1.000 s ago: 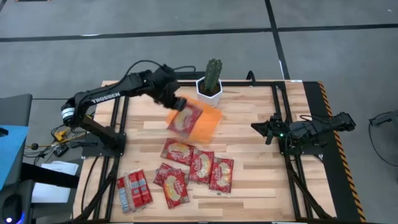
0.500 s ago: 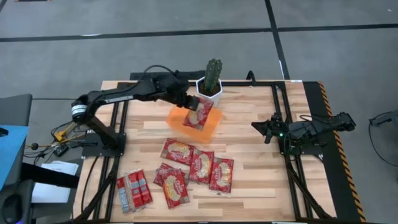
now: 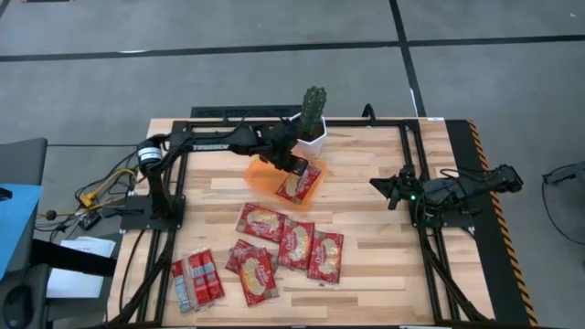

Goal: Sort popcorn bags into baskets
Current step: Put the popcorn bag into the bin

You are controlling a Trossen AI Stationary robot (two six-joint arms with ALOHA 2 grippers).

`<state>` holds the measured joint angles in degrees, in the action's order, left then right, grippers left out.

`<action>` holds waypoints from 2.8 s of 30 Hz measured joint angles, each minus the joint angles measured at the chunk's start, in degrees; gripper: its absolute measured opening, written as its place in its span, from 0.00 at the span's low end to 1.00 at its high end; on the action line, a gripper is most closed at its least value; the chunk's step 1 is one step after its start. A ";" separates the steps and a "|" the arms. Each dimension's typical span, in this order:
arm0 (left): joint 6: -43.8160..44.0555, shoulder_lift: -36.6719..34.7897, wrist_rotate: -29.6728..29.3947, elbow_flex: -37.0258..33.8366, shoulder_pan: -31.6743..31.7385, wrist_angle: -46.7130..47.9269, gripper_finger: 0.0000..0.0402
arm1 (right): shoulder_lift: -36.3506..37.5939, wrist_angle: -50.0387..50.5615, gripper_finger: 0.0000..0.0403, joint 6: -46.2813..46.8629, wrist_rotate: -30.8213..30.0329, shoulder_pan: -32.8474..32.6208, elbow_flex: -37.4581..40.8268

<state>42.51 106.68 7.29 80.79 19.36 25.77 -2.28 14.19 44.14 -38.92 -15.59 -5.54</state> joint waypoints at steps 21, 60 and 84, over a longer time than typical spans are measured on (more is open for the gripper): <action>-6.70 1.71 21.58 6.15 1.81 3.45 0.57 | -0.02 0.40 0.16 -0.17 0.02 0.00 -0.07; 31.73 -31.41 -26.99 -20.73 -46.54 14.96 0.59 | -7.81 2.41 0.16 5.59 1.57 -0.01 -0.17; 41.36 -33.84 -30.13 -47.79 -38.62 -4.90 0.59 | -19.19 1.75 0.16 17.55 6.08 -0.02 -0.02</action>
<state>83.87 72.83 -22.85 33.00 -19.27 20.87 -21.47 15.94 61.69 -32.84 -15.62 -5.56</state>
